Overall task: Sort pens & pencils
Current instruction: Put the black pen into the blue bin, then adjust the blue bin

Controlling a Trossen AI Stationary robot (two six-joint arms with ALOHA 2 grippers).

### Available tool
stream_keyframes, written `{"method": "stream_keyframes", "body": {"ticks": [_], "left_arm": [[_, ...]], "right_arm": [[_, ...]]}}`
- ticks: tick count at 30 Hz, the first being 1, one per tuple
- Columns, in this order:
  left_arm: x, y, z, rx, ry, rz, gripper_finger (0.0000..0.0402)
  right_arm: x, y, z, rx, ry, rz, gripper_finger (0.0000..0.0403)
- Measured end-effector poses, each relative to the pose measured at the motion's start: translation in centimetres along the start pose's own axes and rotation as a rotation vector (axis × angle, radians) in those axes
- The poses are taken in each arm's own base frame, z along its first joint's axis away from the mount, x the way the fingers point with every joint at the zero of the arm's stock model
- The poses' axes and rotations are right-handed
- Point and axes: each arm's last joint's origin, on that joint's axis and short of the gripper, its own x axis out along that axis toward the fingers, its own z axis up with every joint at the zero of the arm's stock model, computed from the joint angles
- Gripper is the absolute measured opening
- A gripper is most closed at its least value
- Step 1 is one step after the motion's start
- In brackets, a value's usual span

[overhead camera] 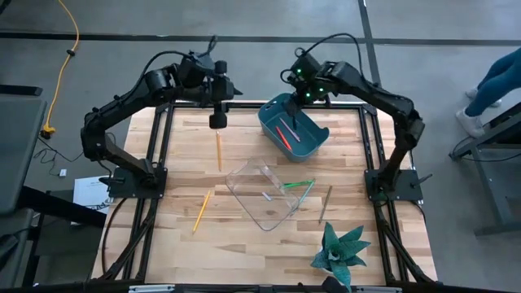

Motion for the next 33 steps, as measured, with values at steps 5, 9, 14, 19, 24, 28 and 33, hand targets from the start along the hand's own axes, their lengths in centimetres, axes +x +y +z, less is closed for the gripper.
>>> {"method": "stream_keyframes", "body": {"ticks": [5,9,14,19,24,28,33], "left_arm": [[0.1,-1.5,0.4,0.015,0.056,-0.006,0.0123],[0.1,-2.5,0.6,0.029,0.088,0.0,0.0119],[0.0,-3.5,0.6,0.027,0.141,-0.019,0.0118],[-0.1,-4.3,0.5,0.035,0.191,-0.013,0.0116],[-0.6,-4.6,0.5,0.028,0.197,-0.012,0.0115],[-2.4,-4.5,0.2,0.015,0.187,0.009,0.0115],[-6.2,-4.4,-0.1,-0.032,0.107,0.062,0.0115]], "right_arm": [[2.0,-0.3,-0.6,0.012,0.132,-0.035,0.0004],[3.5,-0.4,-0.6,0.011,0.173,-0.045,0.0004],[5.2,-0.6,-0.7,0.005,0.232,-0.059,0.0004],[6.6,-0.7,-0.7,-0.018,0.267,-0.064,0.0024],[6.8,-0.7,-0.5,-0.034,0.247,-0.058,0.0068],[6.8,-1.1,-0.5,-0.044,0.255,-0.052,0.0095],[6.5,-1.2,-0.5,-0.062,0.261,-0.049,0.0112]]}}
